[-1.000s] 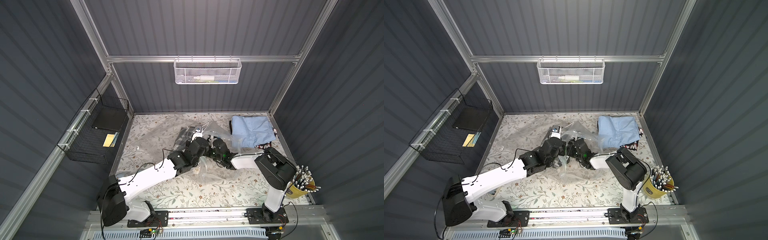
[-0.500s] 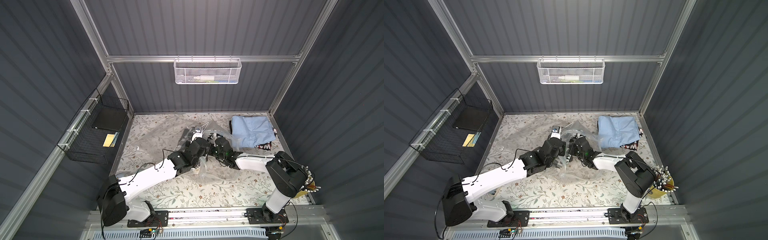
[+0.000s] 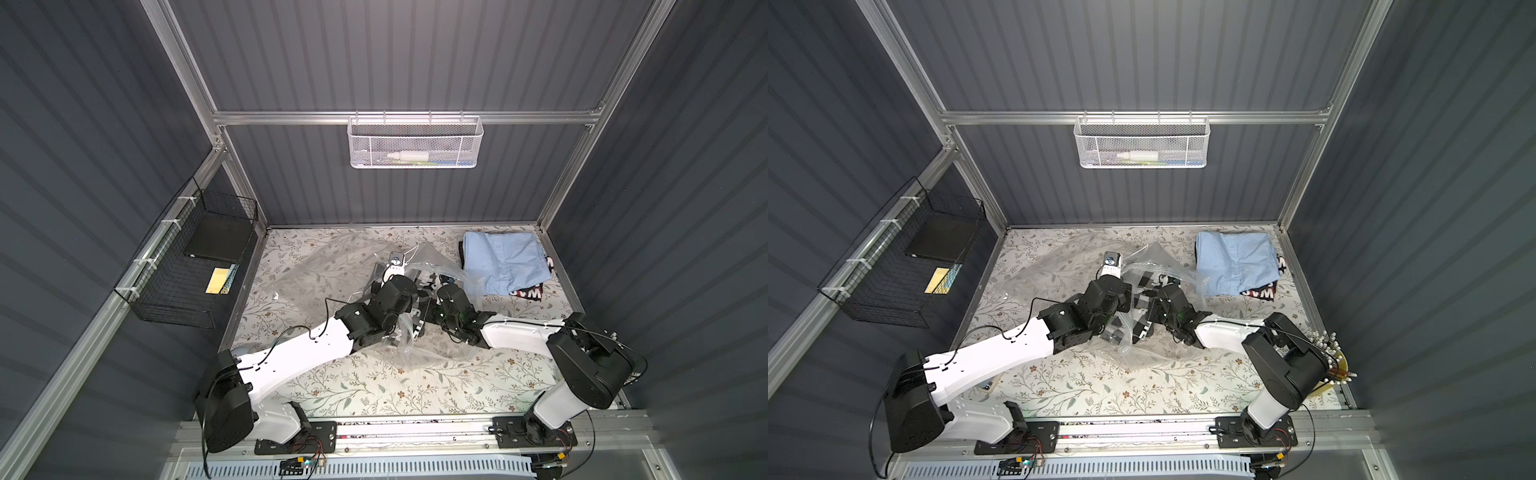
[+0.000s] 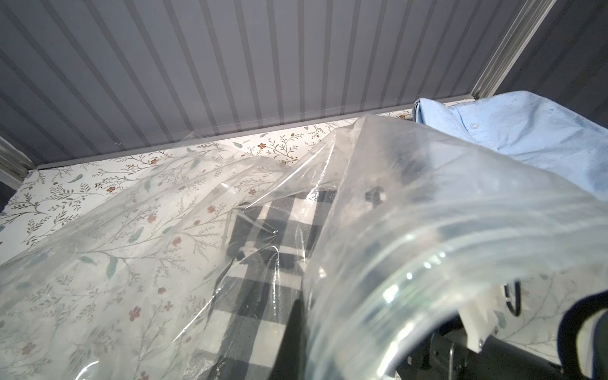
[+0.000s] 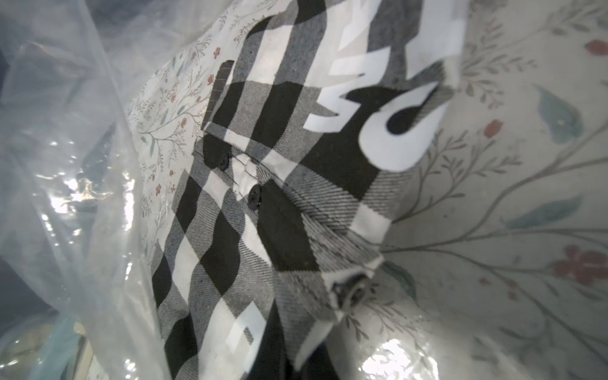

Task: Take the shirt out of the vacuum bag
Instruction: Take out the shirt from the vacuum bag.

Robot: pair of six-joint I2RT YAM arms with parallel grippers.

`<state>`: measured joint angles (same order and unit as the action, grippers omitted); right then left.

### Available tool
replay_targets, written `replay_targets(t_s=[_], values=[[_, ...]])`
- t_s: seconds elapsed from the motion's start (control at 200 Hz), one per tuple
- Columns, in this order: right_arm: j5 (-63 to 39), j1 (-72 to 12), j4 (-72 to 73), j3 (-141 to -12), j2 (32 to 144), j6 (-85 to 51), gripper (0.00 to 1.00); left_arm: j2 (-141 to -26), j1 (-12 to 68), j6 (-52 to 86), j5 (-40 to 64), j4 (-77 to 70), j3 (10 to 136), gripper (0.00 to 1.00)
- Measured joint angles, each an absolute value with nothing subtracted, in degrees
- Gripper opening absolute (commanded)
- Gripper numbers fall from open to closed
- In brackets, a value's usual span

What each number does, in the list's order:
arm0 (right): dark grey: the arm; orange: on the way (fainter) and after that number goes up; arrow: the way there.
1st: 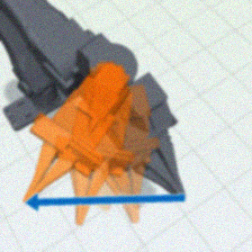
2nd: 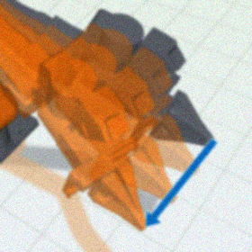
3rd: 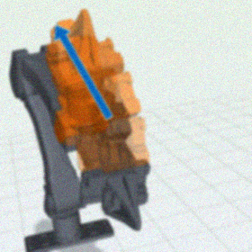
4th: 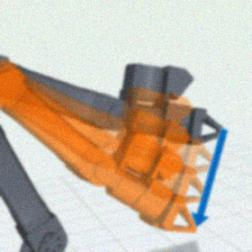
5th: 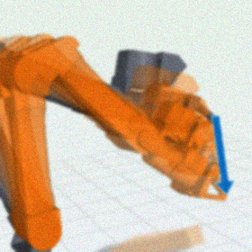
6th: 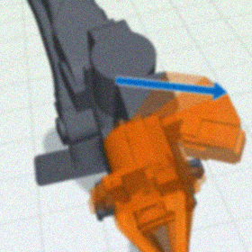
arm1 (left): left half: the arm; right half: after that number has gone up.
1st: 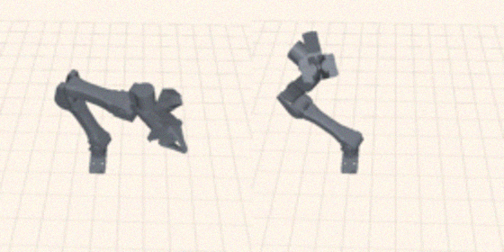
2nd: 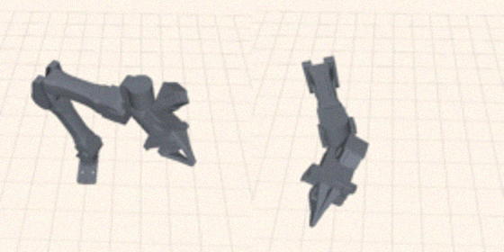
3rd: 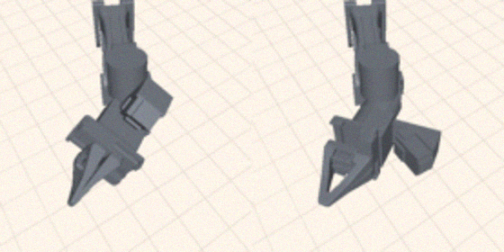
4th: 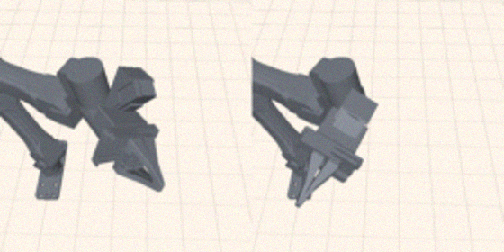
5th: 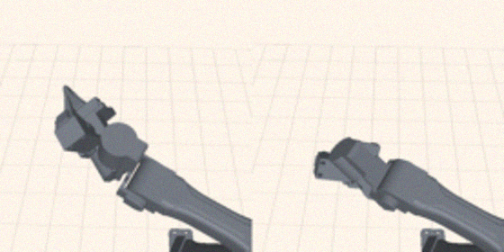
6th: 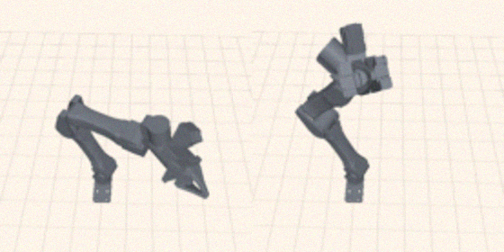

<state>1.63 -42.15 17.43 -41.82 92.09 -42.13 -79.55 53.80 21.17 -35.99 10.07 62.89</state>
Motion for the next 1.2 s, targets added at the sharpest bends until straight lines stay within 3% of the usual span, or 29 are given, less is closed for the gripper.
replay_targets(t_s=[0.29,0.55,0.77,0.835,0.865,1.201], values=[[2.7,-42.1,13.6,-43.0,91.5,-40.7,0.24,-79.6,53.8,21.2,-36.0,10.1,62.8,0.0],[3.9,-42.1,11.0,-43.4,90.1,-40.2,0.24,-79.6,53.8,21.1,-36.0,10.3,62.8,0.0],[4.4,-42.1,10.7,-43.4,88.9,-40.2,0.19,-80.9,53.8,21.1,-36.0,10.3,62.8,0.0],[4.4,-42.1,10.8,-43.4,88.7,-40.1,0.1,-81.1,53.8,21.1,-35.9,10.3,62.8,0.0],[4.4,-42.1,10.8,-43.4,88.7,-39.8,0.0,-81.1,53.8,21.2,-35.9,10.3,62.8,0.0],[4.1,-42.1,11.9,-41.5,85.0,-40.5,0.0,-81.2,53.8,21.2,-35.7,10.6,62.8,0.0]])
